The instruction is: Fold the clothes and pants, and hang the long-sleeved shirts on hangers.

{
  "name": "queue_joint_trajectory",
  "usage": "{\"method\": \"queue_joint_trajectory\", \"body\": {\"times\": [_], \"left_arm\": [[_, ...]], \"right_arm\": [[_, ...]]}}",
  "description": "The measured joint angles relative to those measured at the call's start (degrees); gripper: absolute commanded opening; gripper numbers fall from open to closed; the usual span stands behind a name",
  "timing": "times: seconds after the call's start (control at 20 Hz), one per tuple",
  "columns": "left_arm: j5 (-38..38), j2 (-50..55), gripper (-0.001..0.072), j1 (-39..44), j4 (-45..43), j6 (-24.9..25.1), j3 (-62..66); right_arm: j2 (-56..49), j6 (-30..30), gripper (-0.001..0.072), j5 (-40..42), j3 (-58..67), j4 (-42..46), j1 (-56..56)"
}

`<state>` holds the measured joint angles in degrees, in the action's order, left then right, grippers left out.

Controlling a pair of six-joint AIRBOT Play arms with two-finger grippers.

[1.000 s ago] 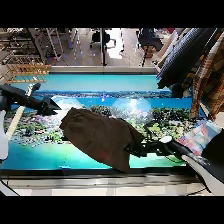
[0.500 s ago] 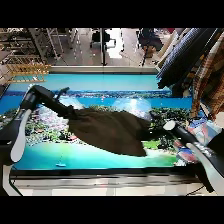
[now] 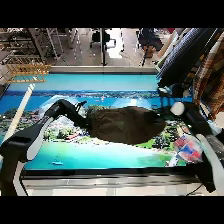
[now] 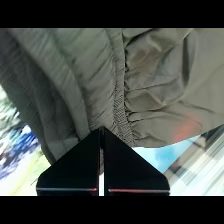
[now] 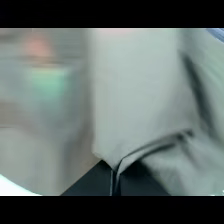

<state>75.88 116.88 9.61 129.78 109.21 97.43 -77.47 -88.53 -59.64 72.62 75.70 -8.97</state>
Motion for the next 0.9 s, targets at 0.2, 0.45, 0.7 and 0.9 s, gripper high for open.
{"method": "queue_joint_trajectory", "body": {"times": [0.2,0.45,0.7,0.9], "left_arm": [[1.6,-3.4,0.0006,-2.6,-0.9,-0.9,1.2],[10.1,-12.6,0.0006,-10.2,-0.6,-1.6,1.7],[13.4,-16.8,0.0043,-15.8,-1.1,-3.0,1.7],[14.2,-17.5,0.0244,-14.6,-0.7,-3.4,1.6]], "right_arm": [[-12.9,-1.1,0.0013,-0.2,12.7,1.8,-14.5],[-27.9,1.9,0.0464,-2.6,29.5,3.6,-25.8],[-26.1,3.7,0.0465,-12.2,39.6,5.4,-20.8],[-21.9,0.7,0.0493,-19.7,35.7,1.7,-8.5]]}}
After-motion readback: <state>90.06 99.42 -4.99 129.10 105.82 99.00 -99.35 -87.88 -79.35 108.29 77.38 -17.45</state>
